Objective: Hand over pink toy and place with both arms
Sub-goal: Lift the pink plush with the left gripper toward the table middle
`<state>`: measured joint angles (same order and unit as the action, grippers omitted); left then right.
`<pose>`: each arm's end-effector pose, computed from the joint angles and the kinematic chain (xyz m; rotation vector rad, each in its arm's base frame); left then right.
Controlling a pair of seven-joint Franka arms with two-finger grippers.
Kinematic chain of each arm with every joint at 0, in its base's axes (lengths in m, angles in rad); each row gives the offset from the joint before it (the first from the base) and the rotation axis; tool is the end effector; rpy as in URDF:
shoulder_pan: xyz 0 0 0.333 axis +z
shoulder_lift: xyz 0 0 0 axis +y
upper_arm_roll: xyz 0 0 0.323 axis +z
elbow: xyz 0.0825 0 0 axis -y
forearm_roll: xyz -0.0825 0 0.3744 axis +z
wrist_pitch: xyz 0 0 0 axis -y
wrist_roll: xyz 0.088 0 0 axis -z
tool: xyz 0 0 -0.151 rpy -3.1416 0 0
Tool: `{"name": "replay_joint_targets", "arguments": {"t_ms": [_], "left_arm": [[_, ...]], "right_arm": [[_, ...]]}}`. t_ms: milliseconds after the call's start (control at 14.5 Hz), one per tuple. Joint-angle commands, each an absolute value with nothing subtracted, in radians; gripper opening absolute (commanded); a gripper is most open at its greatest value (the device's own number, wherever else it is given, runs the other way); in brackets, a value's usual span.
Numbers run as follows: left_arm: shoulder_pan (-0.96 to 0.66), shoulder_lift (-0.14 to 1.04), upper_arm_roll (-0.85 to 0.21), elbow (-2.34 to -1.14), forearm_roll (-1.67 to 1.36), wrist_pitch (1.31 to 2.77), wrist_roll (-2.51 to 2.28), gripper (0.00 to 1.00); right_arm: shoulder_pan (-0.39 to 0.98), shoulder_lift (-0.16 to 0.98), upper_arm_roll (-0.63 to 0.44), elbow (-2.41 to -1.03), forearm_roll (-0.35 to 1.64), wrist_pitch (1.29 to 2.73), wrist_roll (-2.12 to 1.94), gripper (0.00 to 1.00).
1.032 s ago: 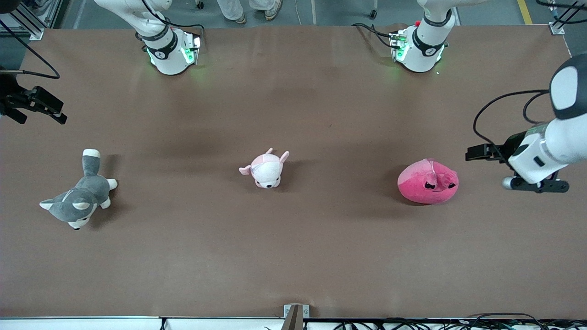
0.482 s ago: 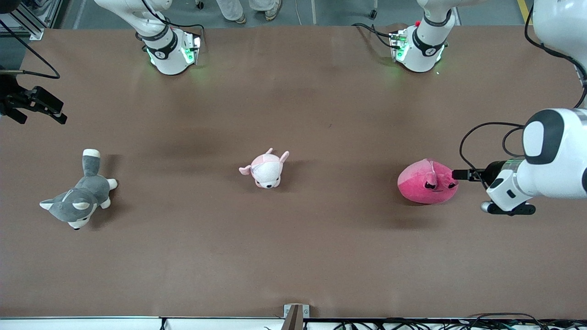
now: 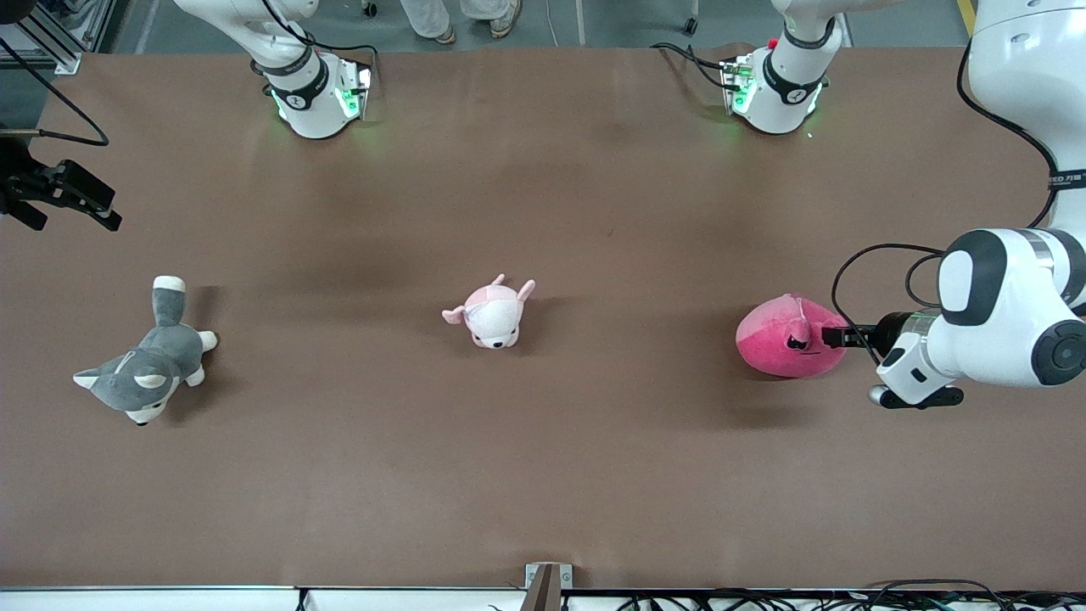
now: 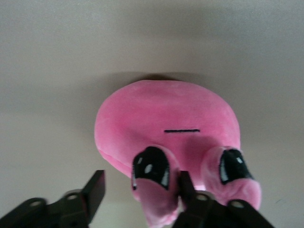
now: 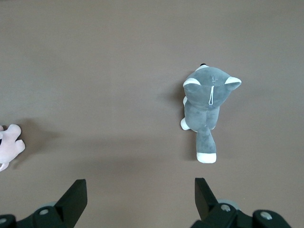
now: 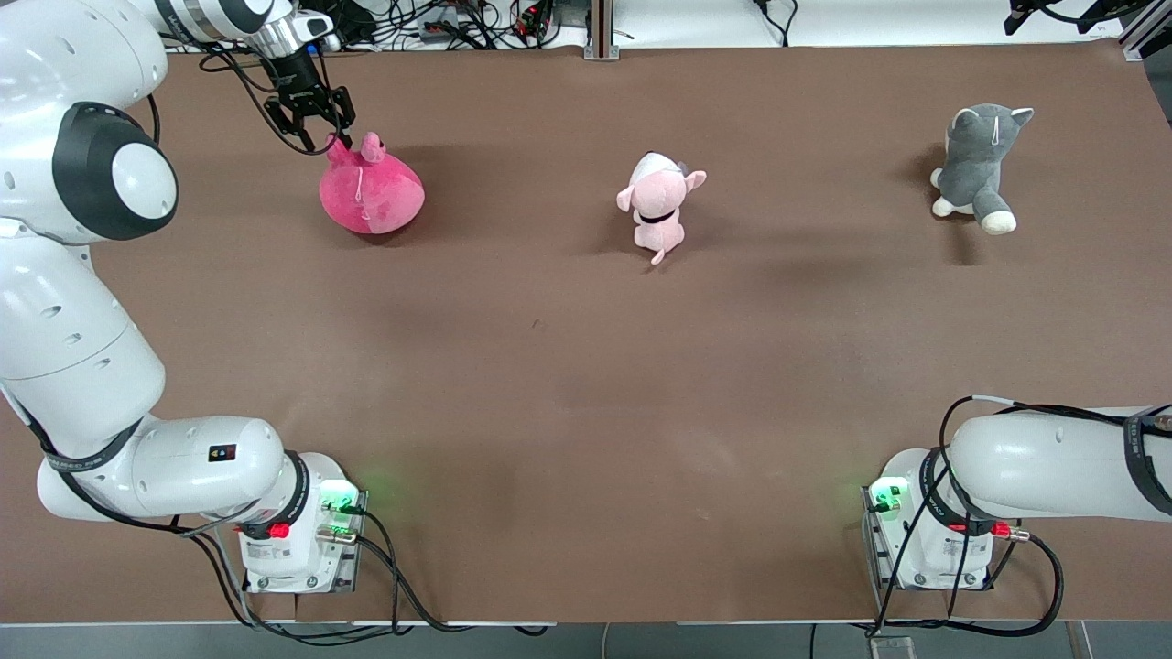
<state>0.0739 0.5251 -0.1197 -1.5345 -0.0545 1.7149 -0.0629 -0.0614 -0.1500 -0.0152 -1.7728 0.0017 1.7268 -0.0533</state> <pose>0.6340 -0.0284 0.2990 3.0003 0.0599 -0.5260 0.5132 -0.0396 0.5866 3.1343 -0.0367 0.1632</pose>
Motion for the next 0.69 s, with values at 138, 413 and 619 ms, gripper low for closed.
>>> {"name": "replay_joint_targets", "arguments": {"t_ms": [138,413,619], "left_arm": [[0.069,0.525,-0.129,-1.525,-0.04,1.712,-0.075,0.12],[0.046,0.522,-0.129,-1.522,-0.046,1.703,-0.081,0.0],[0.04,0.491,-0.13,-1.516,-0.069,1.68,-0.081,0.0]], "right_arm": [[-0.058,-0.163,-0.015,-1.778,-0.012,1.736,-0.048,1.0],[-0.064,-0.163,-0.017,-1.776,-0.012,1.736,-0.048,1.0],[-0.061,-0.163,-0.017,-1.778,-0.014,1.732,-0.051,1.0]]}}
